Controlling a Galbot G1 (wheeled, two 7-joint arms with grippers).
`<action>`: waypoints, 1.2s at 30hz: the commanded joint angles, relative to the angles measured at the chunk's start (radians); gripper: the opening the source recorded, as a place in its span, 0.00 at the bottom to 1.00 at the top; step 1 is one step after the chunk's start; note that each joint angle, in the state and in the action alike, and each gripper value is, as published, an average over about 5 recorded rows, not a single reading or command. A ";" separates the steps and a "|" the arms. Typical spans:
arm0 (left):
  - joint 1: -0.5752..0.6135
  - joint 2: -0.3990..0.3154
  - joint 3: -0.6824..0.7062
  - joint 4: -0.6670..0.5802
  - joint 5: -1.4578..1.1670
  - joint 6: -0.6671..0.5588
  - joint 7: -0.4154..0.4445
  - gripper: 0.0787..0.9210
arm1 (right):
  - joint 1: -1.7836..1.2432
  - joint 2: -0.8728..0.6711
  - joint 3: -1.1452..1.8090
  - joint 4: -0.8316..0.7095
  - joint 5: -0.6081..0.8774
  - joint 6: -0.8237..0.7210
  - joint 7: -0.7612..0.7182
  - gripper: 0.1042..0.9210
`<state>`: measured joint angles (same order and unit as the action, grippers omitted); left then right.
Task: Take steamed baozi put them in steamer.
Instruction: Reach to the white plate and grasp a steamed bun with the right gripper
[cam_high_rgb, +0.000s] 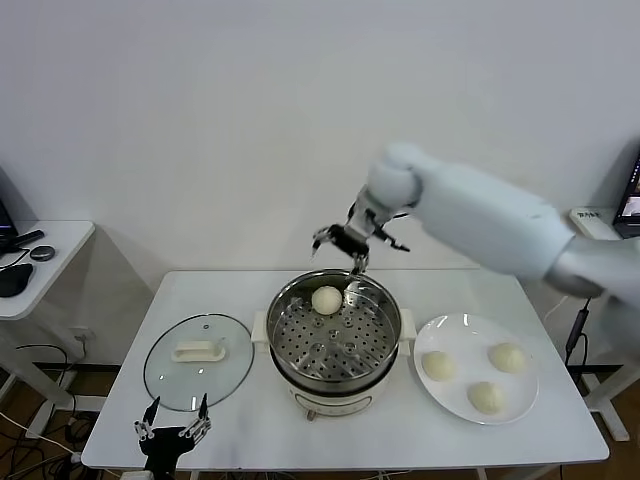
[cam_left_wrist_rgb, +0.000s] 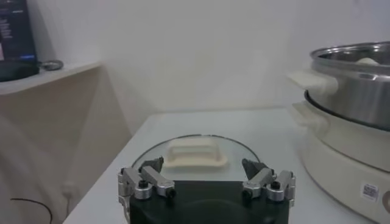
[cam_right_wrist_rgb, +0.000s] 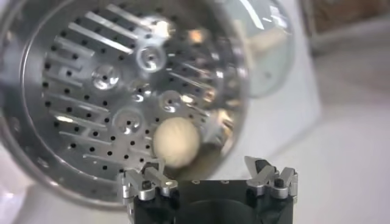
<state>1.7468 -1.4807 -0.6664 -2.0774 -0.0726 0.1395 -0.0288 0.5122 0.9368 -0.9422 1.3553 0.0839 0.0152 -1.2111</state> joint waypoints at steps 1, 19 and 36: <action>-0.006 0.035 -0.001 0.011 -0.022 0.002 0.001 0.88 | 0.052 -0.378 -0.020 0.219 0.183 -0.487 -0.065 0.88; -0.022 0.050 -0.016 0.014 -0.065 0.021 0.003 0.88 | -0.529 -0.430 0.233 0.250 -0.190 -0.472 -0.077 0.88; -0.024 0.043 -0.028 0.028 -0.066 0.025 0.005 0.88 | -0.736 -0.216 0.352 0.035 -0.302 -0.433 0.050 0.88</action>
<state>1.7229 -1.4404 -0.6947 -2.0504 -0.1363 0.1640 -0.0243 -0.1026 0.6407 -0.6554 1.4724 -0.1442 -0.4225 -1.2040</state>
